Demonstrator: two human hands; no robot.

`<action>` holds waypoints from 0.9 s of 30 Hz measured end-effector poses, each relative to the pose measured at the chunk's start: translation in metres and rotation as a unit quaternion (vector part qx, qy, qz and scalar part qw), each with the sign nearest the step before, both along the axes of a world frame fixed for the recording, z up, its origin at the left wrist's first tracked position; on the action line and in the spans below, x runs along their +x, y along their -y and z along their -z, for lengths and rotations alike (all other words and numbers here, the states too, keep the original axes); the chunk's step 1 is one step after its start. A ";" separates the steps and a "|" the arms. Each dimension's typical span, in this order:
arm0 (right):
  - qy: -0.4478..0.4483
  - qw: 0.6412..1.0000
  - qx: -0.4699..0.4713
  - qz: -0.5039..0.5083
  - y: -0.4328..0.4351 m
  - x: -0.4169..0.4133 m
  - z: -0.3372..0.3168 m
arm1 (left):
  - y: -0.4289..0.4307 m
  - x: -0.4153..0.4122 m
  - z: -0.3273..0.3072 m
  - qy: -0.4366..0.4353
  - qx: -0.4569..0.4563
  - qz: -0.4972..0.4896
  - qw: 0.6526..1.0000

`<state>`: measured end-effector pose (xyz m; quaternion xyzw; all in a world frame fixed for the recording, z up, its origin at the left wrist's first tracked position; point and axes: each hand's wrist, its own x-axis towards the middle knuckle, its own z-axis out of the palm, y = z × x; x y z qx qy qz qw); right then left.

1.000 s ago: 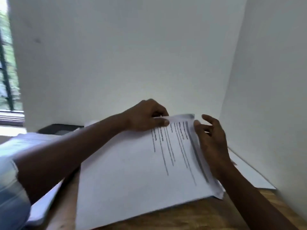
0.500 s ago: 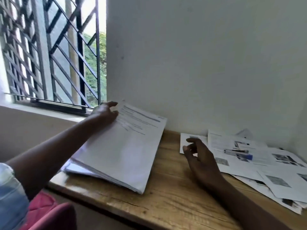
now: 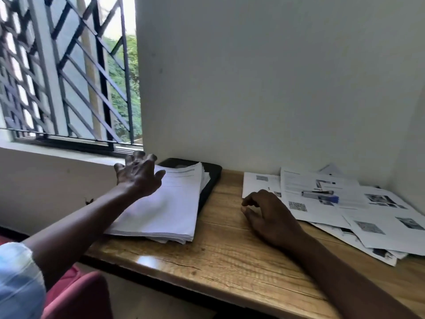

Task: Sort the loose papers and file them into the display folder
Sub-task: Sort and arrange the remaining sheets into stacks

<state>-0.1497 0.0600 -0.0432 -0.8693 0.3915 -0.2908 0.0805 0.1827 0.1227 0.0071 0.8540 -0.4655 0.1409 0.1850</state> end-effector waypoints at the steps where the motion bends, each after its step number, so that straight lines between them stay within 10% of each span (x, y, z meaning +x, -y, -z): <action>1: -0.017 1.000 -0.007 0.010 0.000 -0.006 -0.004 | 0.006 -0.012 -0.002 0.001 -0.017 0.060 0.998; 11: -0.095 0.954 0.026 0.282 0.072 -0.138 -0.022 | 0.110 -0.216 -0.015 0.083 0.072 0.468 0.877; 27: -0.213 0.927 0.089 0.294 0.107 -0.175 0.005 | 0.240 -0.315 0.021 0.077 0.106 0.485 0.865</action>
